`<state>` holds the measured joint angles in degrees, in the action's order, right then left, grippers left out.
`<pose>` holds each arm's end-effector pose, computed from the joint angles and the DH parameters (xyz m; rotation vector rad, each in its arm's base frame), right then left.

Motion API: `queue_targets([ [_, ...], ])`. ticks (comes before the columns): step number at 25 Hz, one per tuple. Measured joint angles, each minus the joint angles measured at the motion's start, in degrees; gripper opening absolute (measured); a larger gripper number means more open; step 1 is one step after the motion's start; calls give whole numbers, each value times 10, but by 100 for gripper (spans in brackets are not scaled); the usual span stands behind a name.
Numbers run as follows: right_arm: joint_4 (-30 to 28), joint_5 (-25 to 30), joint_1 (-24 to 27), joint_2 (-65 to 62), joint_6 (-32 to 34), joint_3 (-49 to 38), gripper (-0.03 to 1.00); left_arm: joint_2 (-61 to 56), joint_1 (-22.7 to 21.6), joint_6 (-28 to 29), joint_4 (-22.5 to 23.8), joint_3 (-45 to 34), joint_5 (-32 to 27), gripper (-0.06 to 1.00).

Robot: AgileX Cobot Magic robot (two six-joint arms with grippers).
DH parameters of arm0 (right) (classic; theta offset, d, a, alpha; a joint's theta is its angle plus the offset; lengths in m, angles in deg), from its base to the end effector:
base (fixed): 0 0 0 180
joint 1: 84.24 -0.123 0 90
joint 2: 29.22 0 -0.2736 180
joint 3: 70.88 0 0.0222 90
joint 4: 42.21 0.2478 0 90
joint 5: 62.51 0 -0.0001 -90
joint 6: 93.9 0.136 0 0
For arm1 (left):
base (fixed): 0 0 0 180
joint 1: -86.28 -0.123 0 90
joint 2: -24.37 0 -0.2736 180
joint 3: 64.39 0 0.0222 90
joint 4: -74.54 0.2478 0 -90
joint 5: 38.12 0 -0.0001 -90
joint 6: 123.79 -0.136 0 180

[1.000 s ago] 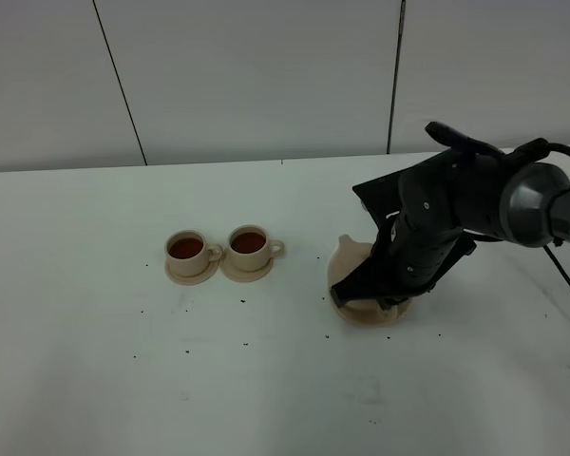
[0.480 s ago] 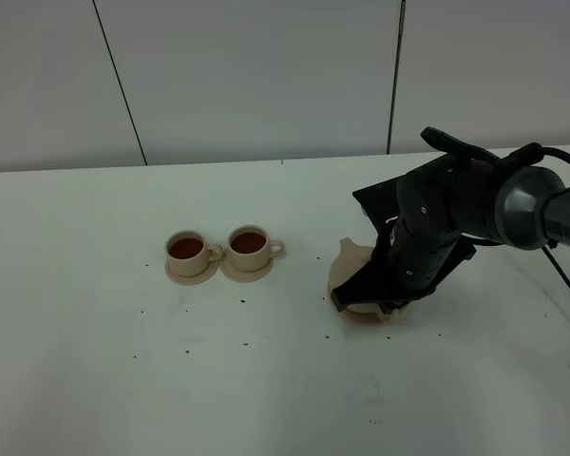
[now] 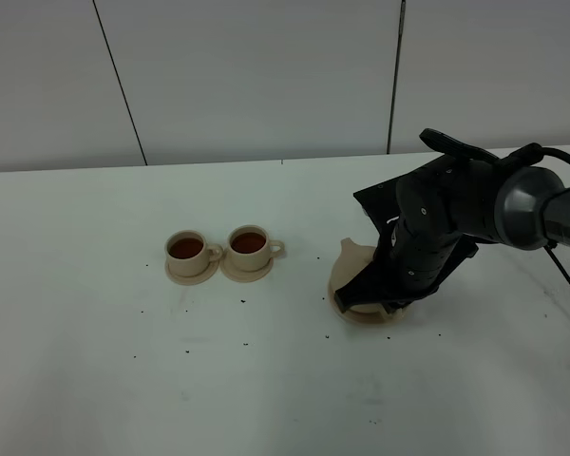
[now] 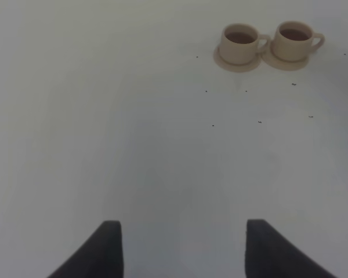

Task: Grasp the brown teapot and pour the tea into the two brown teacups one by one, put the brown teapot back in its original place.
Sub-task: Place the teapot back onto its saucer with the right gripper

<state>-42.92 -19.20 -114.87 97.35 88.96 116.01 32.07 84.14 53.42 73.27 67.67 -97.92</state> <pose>0.3697 0.2176 0.1093 -0.6952 2.7664 0.1094 0.0437 -0.0010 0.2594 0.0124 2.0147 0.0284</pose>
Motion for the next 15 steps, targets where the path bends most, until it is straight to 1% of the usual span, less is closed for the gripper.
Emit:
queue_targets([
  [6,-4,6,0,0,0,0,10,0,0,0,0,0,0,53],
  [9,-7,12,0,0,0,0,12,0,0,0,0,0,0,53],
  [11,-7,19,0,0,0,0,16,0,0,0,0,0,0,53],
  [15,-7,20,0,0,0,0,27,0,0,0,0,0,0,53],
])
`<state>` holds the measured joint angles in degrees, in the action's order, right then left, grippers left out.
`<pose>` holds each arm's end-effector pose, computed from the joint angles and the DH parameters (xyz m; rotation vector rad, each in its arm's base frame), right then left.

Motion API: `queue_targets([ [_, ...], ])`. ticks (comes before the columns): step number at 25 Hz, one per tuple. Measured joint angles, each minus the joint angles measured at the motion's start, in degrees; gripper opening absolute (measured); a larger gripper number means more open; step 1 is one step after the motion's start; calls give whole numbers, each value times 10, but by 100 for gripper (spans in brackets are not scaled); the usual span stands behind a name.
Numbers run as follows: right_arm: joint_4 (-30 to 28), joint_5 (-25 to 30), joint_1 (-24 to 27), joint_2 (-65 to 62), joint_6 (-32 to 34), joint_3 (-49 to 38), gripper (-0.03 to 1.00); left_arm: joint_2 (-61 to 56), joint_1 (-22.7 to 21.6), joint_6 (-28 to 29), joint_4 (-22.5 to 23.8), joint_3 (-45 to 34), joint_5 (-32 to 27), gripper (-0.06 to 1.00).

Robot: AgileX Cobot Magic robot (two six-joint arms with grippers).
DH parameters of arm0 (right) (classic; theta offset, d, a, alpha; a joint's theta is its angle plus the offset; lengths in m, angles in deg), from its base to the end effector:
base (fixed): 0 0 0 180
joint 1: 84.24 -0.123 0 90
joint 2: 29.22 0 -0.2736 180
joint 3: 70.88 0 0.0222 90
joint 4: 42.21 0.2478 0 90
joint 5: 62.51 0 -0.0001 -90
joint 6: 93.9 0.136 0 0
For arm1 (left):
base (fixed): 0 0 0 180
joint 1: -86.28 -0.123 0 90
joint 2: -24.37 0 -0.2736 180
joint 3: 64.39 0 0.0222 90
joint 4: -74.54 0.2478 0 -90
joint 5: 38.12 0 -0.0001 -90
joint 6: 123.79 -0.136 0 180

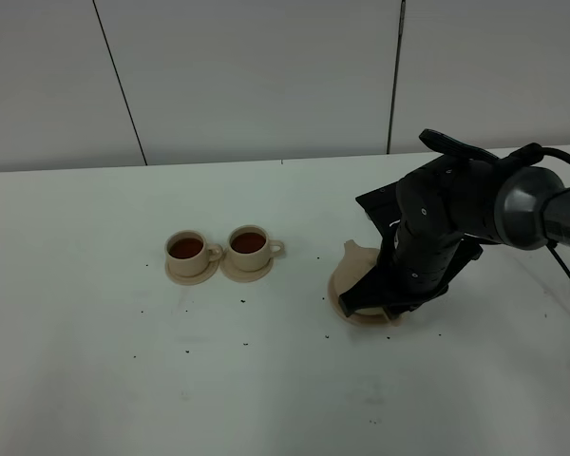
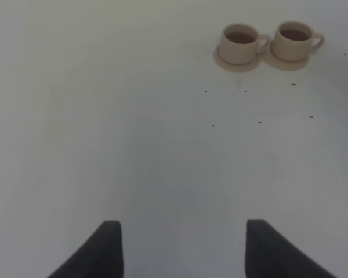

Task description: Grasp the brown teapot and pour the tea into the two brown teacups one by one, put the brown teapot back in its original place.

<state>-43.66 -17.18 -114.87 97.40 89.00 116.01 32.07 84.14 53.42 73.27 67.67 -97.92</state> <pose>0.3664 0.2141 0.1076 -0.7129 2.7955 0.0810 0.0437 -0.0010 0.2594 0.0124 2.0147 0.0284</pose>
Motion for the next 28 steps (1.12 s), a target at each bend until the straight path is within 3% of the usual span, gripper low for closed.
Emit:
queue_targets([
  [10,11,20,0,0,0,0,46,0,0,0,0,0,0,53],
  [28,24,197,20,-61,-2,0,45,0,0,0,0,0,0,53],
])
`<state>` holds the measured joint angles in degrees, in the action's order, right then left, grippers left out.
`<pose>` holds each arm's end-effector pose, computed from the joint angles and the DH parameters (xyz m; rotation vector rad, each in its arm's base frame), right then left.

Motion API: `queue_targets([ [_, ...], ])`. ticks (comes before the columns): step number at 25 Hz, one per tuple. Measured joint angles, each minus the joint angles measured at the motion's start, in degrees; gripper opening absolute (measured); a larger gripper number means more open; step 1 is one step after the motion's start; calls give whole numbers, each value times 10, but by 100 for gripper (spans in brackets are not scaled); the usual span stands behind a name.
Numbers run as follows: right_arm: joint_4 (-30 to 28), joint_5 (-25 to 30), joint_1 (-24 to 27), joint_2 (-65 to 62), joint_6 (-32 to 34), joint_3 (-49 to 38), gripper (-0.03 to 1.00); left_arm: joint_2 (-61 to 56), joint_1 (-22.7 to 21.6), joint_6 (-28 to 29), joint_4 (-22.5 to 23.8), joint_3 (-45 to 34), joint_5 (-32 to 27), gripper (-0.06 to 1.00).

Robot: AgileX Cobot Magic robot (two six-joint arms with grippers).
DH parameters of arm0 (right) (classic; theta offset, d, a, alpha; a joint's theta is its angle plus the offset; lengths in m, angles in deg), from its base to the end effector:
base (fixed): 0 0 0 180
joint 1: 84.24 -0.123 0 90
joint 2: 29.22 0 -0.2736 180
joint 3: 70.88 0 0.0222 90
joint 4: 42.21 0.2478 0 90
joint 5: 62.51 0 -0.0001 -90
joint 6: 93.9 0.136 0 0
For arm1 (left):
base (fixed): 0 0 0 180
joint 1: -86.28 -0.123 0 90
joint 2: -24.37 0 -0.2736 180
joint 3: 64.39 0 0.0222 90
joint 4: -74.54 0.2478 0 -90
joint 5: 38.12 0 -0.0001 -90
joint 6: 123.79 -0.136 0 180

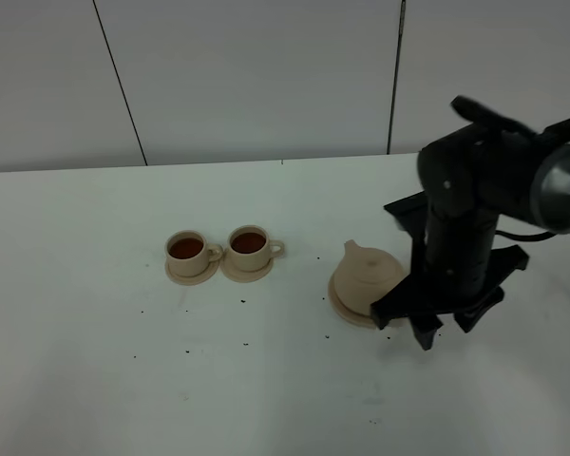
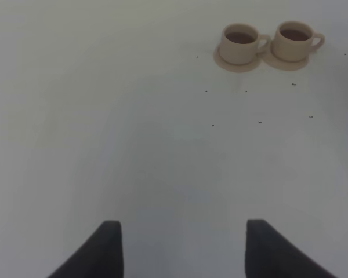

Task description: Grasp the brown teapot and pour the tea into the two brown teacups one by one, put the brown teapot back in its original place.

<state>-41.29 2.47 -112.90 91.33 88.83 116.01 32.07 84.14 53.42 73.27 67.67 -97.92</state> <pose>0.3308 0.1831 0.1436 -0.6905 3.0452 0.0320 0.0437 -0.0010 0.2594 0.0124 2.0147 0.0284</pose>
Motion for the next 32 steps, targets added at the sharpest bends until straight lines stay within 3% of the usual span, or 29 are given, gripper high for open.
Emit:
queue_targets([
  [4,19,10,41,-24,-1,0,40,0,0,0,0,0,0,53],
  [11,78,32,160,-51,-35,0,34,0,0,0,0,0,0,53],
  [19,91,42,250,-88,-63,-11,34,0,0,-1,0,0,0,53],
  [23,91,33,264,-163,-67,-79,34,0,0,0,0,0,0,53],
  [32,92,-46,265,-427,-61,-312,34,0,0,0,0,0,0,53],
])
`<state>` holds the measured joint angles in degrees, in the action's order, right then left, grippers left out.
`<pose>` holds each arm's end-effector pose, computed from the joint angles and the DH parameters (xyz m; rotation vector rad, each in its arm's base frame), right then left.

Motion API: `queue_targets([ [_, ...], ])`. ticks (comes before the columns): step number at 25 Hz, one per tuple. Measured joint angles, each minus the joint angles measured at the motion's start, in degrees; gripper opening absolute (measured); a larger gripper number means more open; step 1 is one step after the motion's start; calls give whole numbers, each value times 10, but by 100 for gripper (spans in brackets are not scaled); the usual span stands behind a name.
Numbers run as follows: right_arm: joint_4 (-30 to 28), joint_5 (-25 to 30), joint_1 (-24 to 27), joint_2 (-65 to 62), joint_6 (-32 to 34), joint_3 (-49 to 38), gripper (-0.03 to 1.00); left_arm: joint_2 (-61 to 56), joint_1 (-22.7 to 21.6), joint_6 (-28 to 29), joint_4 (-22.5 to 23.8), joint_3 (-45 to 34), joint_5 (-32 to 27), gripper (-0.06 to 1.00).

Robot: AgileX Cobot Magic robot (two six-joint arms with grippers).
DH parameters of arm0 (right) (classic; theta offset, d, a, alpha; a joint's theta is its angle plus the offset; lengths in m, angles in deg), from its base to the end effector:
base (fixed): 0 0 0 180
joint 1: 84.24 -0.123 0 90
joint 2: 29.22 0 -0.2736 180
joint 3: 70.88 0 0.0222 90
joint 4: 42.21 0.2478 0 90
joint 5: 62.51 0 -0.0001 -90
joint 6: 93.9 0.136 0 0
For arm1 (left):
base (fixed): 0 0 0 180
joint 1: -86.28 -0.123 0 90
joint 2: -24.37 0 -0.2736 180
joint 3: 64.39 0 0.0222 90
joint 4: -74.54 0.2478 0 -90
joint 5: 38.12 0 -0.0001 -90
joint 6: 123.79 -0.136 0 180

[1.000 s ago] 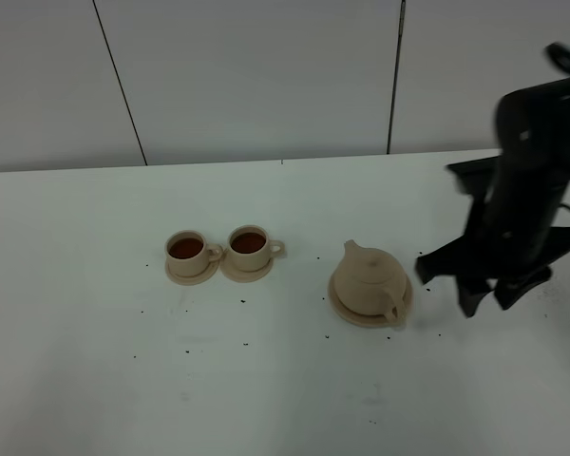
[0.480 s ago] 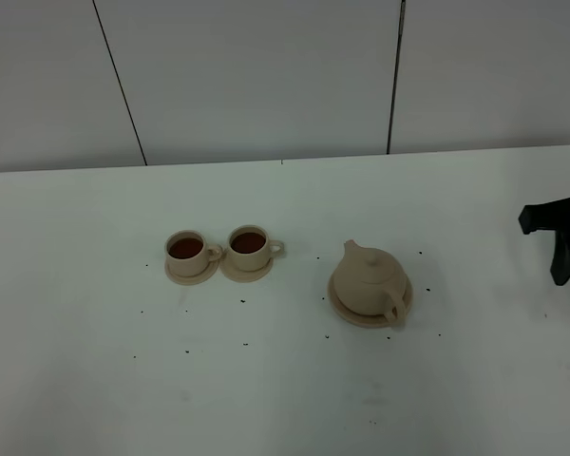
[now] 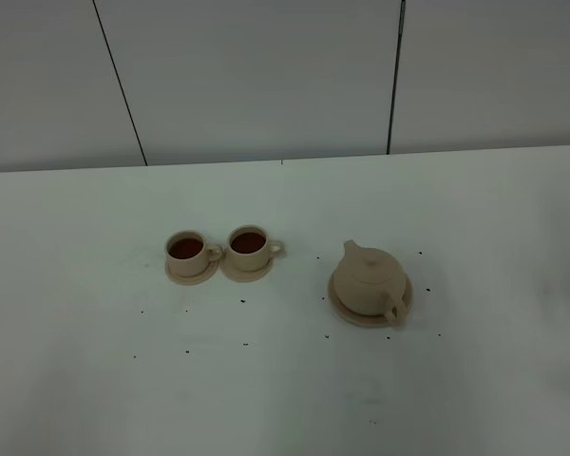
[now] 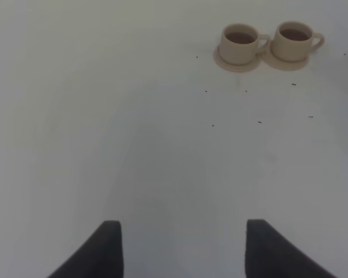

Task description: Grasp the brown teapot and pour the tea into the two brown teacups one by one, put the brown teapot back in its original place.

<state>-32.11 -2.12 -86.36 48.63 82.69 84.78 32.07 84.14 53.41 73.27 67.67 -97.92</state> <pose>0.2294 0.0292 0.2318 -0.0463 2.8271 0.2311 0.0437 -0.0010 0.2594 0.0126 2.0147 0.0285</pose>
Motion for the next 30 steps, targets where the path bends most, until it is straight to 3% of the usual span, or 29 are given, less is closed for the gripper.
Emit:
queue_targets([
  [5,0,-27,0,-155,6,-107,34,0,0,0,0,0,0,53],
  [13,-13,-26,0,-383,7,-225,34,0,0,0,0,0,0,53],
  [30,-36,5,0,-647,26,-247,34,0,0,1,0,0,0,53],
])
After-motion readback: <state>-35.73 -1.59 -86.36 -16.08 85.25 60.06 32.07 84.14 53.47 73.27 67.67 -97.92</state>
